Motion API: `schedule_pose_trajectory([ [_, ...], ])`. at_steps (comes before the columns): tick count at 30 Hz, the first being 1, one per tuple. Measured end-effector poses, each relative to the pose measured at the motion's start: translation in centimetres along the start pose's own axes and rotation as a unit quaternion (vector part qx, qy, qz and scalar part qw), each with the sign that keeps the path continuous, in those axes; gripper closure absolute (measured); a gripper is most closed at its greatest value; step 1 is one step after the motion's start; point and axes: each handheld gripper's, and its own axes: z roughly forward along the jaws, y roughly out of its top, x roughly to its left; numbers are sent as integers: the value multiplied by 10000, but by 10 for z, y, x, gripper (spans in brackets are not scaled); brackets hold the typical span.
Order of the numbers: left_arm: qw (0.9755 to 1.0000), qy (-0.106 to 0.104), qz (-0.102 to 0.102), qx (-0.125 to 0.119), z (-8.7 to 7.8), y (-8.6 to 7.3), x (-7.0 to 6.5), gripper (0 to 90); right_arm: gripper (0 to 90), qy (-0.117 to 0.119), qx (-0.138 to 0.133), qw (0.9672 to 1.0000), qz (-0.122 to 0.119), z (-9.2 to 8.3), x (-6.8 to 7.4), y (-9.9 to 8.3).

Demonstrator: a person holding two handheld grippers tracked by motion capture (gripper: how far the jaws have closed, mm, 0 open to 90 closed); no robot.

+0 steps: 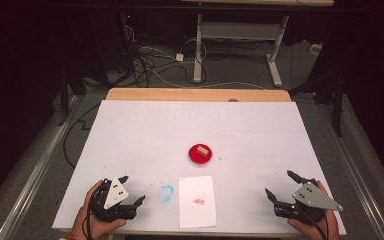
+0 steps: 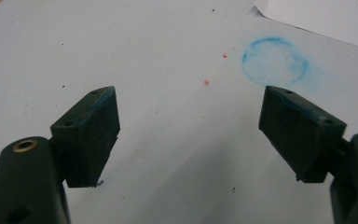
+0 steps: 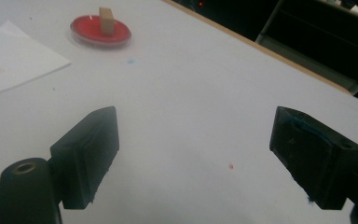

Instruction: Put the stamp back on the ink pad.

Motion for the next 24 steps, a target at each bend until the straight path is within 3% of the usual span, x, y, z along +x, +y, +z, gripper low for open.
schedule_pose_trajectory([
  [6, 10000, -33, 34, 2, 2, 2, -2, 196, 165, -43, -19, 9999, 165, -7, -4, -5],
  [10, 10000, -76, -32, 20, 3, 3, -4, 195, 165, -21, 2, 10000, 97, -6, -2, -5],
  [17, 10000, -49, 70, -6, 4, 5, -4, 195, 165, -4, -19, 9999, 110, -8, -1, -4],
  [24, 10000, -81, 15, 46, 6, 5, -4, 195, 165, 22, -35, 10000, 90, -9, -1, -4],
])
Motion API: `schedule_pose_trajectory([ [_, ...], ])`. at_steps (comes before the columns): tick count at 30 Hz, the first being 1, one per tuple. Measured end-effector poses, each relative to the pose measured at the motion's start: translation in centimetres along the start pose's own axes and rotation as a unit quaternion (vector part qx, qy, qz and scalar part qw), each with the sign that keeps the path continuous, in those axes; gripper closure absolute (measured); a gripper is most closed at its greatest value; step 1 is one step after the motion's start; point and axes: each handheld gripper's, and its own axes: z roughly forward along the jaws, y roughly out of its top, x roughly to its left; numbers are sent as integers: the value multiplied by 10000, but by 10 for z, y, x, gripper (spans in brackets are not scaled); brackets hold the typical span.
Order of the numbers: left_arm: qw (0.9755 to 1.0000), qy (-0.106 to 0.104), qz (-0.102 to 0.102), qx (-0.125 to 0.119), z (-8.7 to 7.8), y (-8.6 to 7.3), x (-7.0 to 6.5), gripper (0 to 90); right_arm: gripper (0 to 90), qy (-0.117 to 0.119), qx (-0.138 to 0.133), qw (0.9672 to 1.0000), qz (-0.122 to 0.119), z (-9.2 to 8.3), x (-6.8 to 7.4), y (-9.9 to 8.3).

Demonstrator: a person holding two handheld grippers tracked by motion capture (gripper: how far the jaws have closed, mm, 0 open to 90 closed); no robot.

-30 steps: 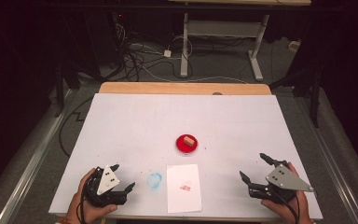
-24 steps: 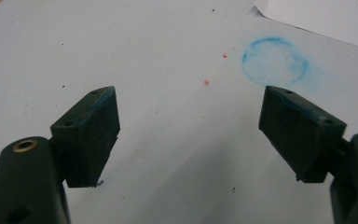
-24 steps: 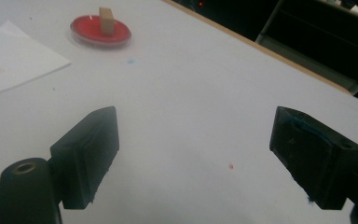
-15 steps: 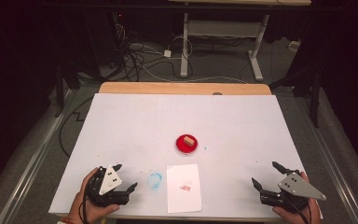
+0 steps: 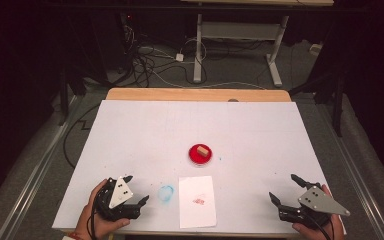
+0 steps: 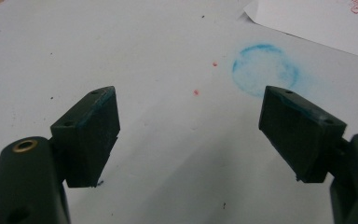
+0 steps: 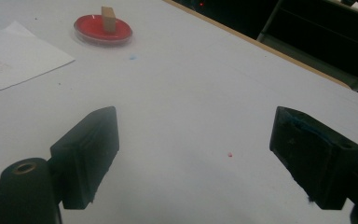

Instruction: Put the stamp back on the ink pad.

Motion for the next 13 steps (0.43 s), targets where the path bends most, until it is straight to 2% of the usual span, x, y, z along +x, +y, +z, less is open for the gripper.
schedule_pose_trajectory([
  [5, 10000, 59, 61, -21, 0, 1, 1, 195, 164, 45, -52, 10000, 1, 0, 0, 1],
  [7, 10000, 37, 11, 12, 1, 2, 0, 195, 165, 35, -44, 10000, -9, 0, 0, 1],
  [8, 10000, 60, 71, -8, 1, 3, 1, 195, 165, 32, -58, 10000, -31, -1, -1, 0],
  [12, 10000, 35, 19, 31, 3, 4, 0, 195, 165, 34, -73, 10000, 20, -3, -1, 0],
  [13, 10000, 58, 77, 9, 4, 5, 1, 195, 165, 28, -74, 10000, 14, -3, -1, 0],
])
